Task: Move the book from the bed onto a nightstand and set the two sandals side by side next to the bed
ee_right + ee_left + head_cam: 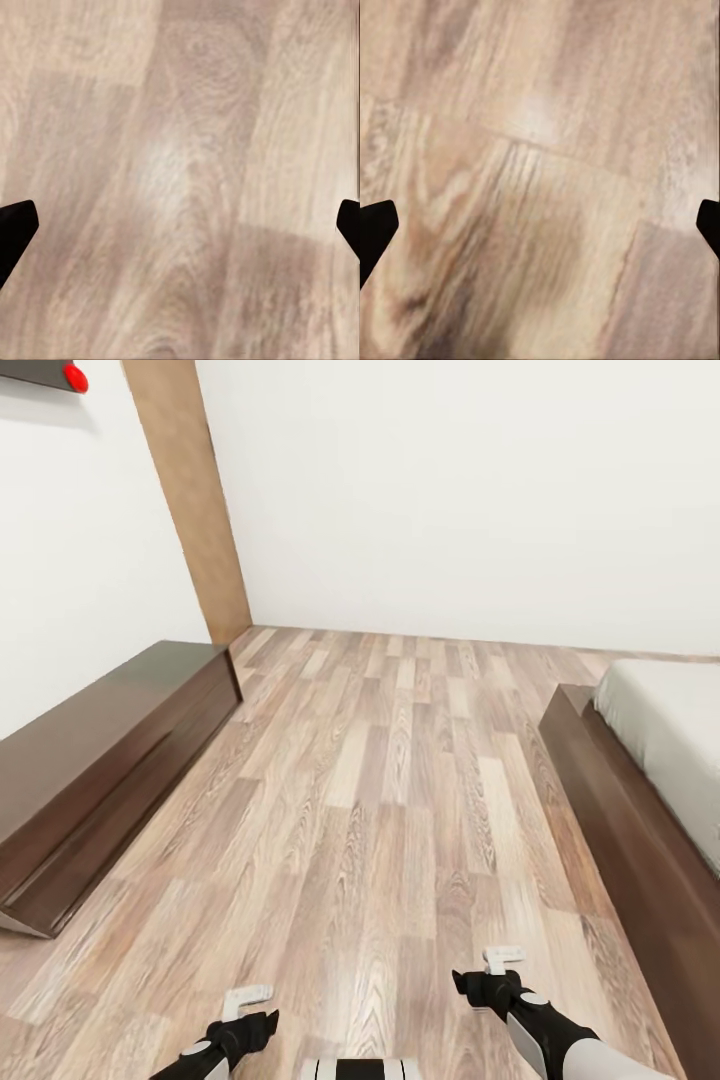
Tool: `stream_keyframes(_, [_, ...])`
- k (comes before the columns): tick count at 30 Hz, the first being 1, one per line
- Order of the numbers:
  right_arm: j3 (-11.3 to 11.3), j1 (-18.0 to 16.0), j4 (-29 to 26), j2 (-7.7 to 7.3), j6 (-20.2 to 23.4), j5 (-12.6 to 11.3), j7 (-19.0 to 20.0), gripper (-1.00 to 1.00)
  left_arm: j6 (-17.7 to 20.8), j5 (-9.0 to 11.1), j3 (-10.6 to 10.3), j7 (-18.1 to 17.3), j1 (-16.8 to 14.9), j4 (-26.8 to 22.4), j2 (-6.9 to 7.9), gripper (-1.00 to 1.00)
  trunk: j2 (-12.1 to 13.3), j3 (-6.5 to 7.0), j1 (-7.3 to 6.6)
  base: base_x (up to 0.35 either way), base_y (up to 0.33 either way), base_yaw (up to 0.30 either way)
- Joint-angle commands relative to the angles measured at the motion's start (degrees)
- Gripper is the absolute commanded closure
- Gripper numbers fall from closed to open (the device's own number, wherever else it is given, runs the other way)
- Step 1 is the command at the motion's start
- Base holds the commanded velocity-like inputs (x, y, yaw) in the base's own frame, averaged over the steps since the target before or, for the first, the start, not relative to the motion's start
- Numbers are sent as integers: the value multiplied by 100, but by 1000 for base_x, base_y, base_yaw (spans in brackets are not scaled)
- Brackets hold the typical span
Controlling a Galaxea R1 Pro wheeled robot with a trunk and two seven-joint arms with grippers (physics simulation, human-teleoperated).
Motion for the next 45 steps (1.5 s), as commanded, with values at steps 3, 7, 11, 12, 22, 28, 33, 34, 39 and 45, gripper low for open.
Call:
stream_keyframes(3, [28,-5,9,-2,-21,-28,14,-100,-18,56,-11,-24,-2,5,1,-100,-1,-4,2,333,120,-269])
stream_keyframes(7, [28,-5,9,-2,-22,-24,14,-100,-18,56,-11,-24,-2,4,1,-100,-1,-4,2,333,116,-273])
stream_keyframes(11, [28,-5,9,-2,-28,-21,11,-100,-18,56,-11,-24,-2,6,1,-100,-1,-4,2,333,115,-274])
stream_keyframes(12, [28,-5,9,-2,-29,-20,11,-100,-18,56,-11,-28,-2,7,1,-100,-1,-4,2,333,116,-254])
stream_keyframes(22, [28,-5,9,-2,-30,-19,14,-100,-18,56,-11,-33,-2,8,3,-100,-1,-4,2,333,116,-45])
stream_keyframes(28, [28,-5,9,-2,-30,-19,15,-100,-17,56,-11,-33,-2,11,6,-100,-1,-4,2,333,116,-72])
stream_keyframes(33, [28,-5,9,-2,-30,-20,15,-100,-18,56,-11,-33,-2,11,3,-100,-1,-4,2,333,116,-247])
stream_keyframes(34, [28,-5,9,-2,-30,-19,15,-100,-18,56,-11,-33,-2,12,2,-100,-1,-4,2,333,116,-258])
stream_keyframes(39, [28,-5,9,-2,-30,-19,15,-100,-18,56,-11,-33,-2,12,8,-100,-1,-4,2,333,116,-109])
stream_keyframes(45, [28,-5,9,-2,-30,-19,15,-100,-18,56,-11,-33,-2,8,3,-100,-1,-4,2,333,116,-76])
